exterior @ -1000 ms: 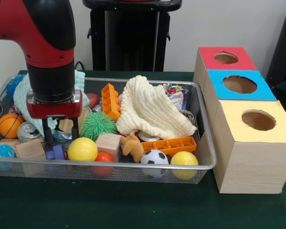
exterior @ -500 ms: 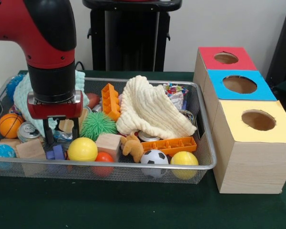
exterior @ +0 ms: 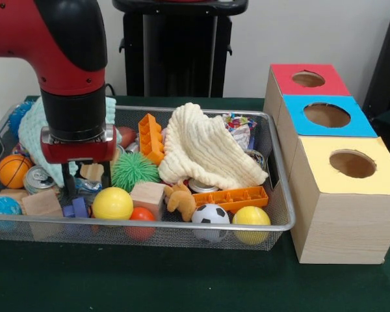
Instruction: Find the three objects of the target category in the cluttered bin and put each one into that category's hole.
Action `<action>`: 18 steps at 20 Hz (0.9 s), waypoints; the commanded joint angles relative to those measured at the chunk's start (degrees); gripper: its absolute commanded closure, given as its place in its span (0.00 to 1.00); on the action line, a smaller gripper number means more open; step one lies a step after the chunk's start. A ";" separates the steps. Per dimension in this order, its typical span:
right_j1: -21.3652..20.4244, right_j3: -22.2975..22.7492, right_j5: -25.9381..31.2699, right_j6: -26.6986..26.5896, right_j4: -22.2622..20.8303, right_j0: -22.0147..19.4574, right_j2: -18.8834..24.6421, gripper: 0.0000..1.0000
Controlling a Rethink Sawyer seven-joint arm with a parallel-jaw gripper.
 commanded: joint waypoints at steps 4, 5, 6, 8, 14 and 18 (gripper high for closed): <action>2.68 0.19 8.38 -20.98 -3.92 0.54 0.31 0.00; 2.80 0.07 8.48 -21.08 -4.03 0.57 0.21 0.00; 2.92 -0.05 8.59 -21.18 -4.14 0.60 0.12 0.00; 3.02 0.20 8.76 -21.69 -4.31 0.36 0.07 0.00; 3.41 0.22 8.62 -23.25 -5.52 0.05 -0.20 0.00; 3.69 -0.06 9.36 -24.05 -5.89 0.39 -0.46 0.00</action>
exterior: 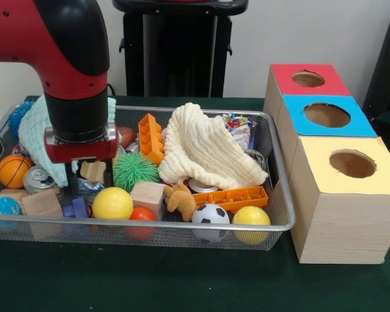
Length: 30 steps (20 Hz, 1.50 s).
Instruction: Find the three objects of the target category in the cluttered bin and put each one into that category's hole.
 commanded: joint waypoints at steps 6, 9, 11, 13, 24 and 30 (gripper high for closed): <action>4.09 -1.55 6.08 -19.67 -6.29 1.12 -0.84 0.00; 5.01 -2.63 5.76 -19.35 -6.92 1.39 -0.74 0.00; 5.16 -2.80 5.75 -19.54 -7.16 1.42 -0.58 0.00; 5.30 -2.89 5.60 -19.65 -7.52 1.46 -0.64 0.00; 6.10 -2.78 5.34 -19.96 -8.23 1.38 -1.33 0.00; 5.15 -3.38 6.66 -20.06 -8.42 1.98 -1.80 0.00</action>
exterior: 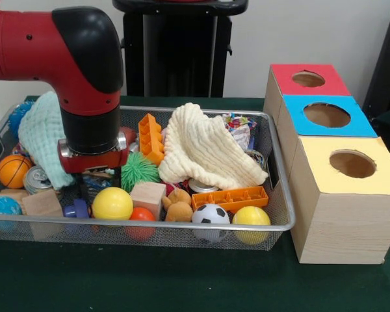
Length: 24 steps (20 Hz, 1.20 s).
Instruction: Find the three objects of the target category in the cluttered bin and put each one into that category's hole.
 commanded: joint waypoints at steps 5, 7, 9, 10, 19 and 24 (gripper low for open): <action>0.91 -2.96 7.97 -19.24 -4.74 1.09 -1.92 0.00; 0.78 -3.06 8.27 -19.25 -4.81 1.26 -2.00 0.00; 0.27 -2.70 8.86 -19.38 -4.66 1.19 -2.14 0.00; 0.19 -2.78 9.09 -19.46 -4.68 1.18 -2.17 0.00; 0.22 -2.42 11.81 -17.51 -4.07 2.12 -3.30 1.00; -0.95 -2.29 13.52 -17.69 -3.42 2.45 -3.35 1.00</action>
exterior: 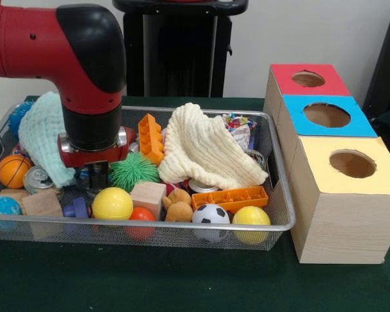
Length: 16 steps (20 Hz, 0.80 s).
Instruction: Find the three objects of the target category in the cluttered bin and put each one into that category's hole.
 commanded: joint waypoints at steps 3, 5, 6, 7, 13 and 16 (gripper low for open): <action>-1.54 -0.14 9.34 -17.60 -2.77 0.75 -2.14 1.00; -3.38 1.35 10.35 -17.34 -1.37 0.49 -1.59 1.00; -5.11 2.66 10.99 -17.10 -0.17 0.18 -1.07 1.00; -7.36 4.08 11.82 -17.17 1.05 -0.18 -0.50 1.00; -17.66 7.88 18.77 -17.88 6.17 -0.57 1.44 1.00; -19.17 7.92 19.88 -17.73 6.24 -0.23 1.79 1.00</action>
